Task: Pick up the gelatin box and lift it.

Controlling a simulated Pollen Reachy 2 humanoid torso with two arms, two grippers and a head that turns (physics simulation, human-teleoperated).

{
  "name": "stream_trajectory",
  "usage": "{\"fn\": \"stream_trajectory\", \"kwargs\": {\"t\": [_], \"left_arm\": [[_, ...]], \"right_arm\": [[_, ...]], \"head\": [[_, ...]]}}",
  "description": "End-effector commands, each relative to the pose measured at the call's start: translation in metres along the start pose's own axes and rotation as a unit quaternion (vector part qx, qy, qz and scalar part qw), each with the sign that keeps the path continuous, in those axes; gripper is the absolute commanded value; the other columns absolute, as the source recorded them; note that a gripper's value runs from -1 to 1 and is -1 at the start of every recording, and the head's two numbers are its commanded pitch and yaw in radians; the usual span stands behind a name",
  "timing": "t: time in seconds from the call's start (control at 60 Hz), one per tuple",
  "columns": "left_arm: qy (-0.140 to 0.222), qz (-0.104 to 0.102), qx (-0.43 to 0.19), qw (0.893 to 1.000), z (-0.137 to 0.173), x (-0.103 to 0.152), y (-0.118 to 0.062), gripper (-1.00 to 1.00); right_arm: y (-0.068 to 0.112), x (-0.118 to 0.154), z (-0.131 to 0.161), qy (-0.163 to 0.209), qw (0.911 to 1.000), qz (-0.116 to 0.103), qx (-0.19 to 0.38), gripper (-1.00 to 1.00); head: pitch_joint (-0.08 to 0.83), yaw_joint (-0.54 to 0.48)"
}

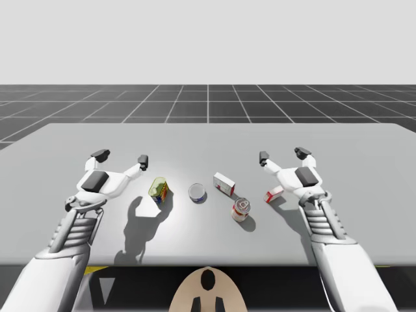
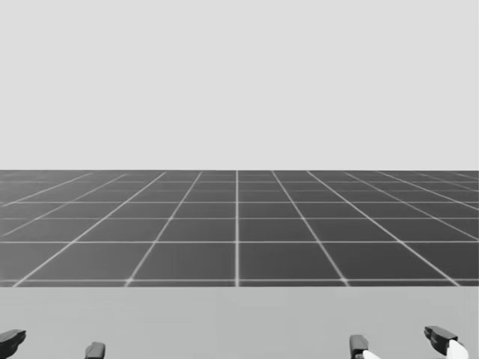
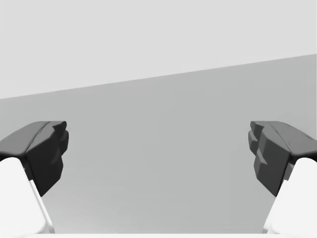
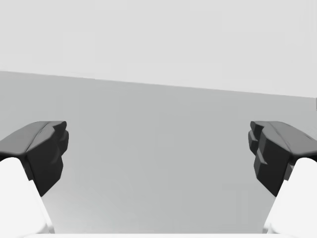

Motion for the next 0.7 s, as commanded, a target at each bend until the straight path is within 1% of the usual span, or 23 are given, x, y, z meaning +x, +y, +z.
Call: {"fn": "stream_trajectory", "kwargs": {"t": [0.017, 0.067, 0.117, 0.167, 0.233, 0.367, 0.4, 0.417, 0.483, 0.5, 0.55, 0.567, 0.7], "left_arm": [[0.000, -0.004, 0.001, 1.000, -0.0005, -0.0006, -0.0009, -1.00], [0.000, -0.005, 0.001, 1.000, -0.0005, -0.0010, -0.0012, -1.00], [0.001, -0.005, 0.000, 1.000, -0.0006, -0.0013, -0.0014, -1.00], [0.001, -0.005, 0.000, 1.000, -0.0007, -0.0014, -0.0014, -1.00], [0.002, -0.005, 0.000, 1.000, -0.0007, -0.0016, -0.0015, -1.00], [0.001, -0.005, 0.000, 1.000, -0.0005, -0.0017, -0.0016, -1.00], [0.001, -0.006, 0.000, 1.000, -0.0005, -0.0018, -0.0016, -1.00], [0.002, -0.006, 0.000, 1.000, -0.0007, -0.0020, -0.0015, -1.00], [0.003, -0.007, 0.000, 1.000, -0.0010, -0.0025, -0.0014, -1.00], [0.003, -0.007, 0.000, 1.000, -0.0013, -0.0028, -0.0012, -1.00], [0.003, -0.008, -0.001, 1.000, -0.0014, -0.0029, -0.0013, -1.00], [0.003, -0.008, -0.001, 1.000, -0.0014, -0.0029, -0.0014, -1.00], [0.002, -0.009, -0.002, 1.000, -0.0012, -0.0025, -0.0014, -1.00]], "right_arm": [[0.0037, -0.0022, 0.0019, -0.007, 0.9998, -0.004, -0.020, -1.00], [0.0056, -0.0014, 0.0023, -0.005, 1.0000, -0.002, -0.004, -1.00], [0.0064, 0.0001, 0.0017, -0.011, 0.9999, 0.001, -0.005, -1.00], [0.0059, 0.0008, 0.0015, -0.006, 1.0000, 0.004, -0.003, -1.00], [0.0061, 0.0010, 0.0017, -0.003, 1.0000, 0.003, -0.004, -1.00], [0.0063, 0.0013, 0.0017, -0.003, 0.9999, 0.004, -0.010, -1.00], [0.0063, 0.0013, 0.0018, -0.003, 0.9999, 0.004, -0.011, -1.00], [0.0063, 0.0014, 0.0018, -0.003, 0.9999, 0.004, -0.011, -1.00], [0.0065, 0.0016, 0.0020, -0.003, 0.9999, 0.004, -0.011, -1.00], [0.0063, 0.0015, 0.0018, -0.003, 0.9999, 0.005, -0.011, -1.00], [0.0063, 0.0016, 0.0018, -0.003, 0.9999, 0.004, -0.012, -1.00], [0.0061, 0.0015, 0.0015, -0.003, 0.9999, 0.004, -0.012, -1.00], [0.0056, 0.0009, 0.0010, -0.002, 0.9999, 0.004, -0.014, -1.00]], "head": [[0.003, 0.00], [0.005, -0.01], [0.012, -0.01], [0.021, -0.01], [0.056, 0.00], [0.176, 0.00], [0.195, 0.00], [0.222, 0.00], [0.256, 0.00], [0.281, -0.01], [0.309, -0.01], [0.336, -0.02], [0.444, -0.09]]}}
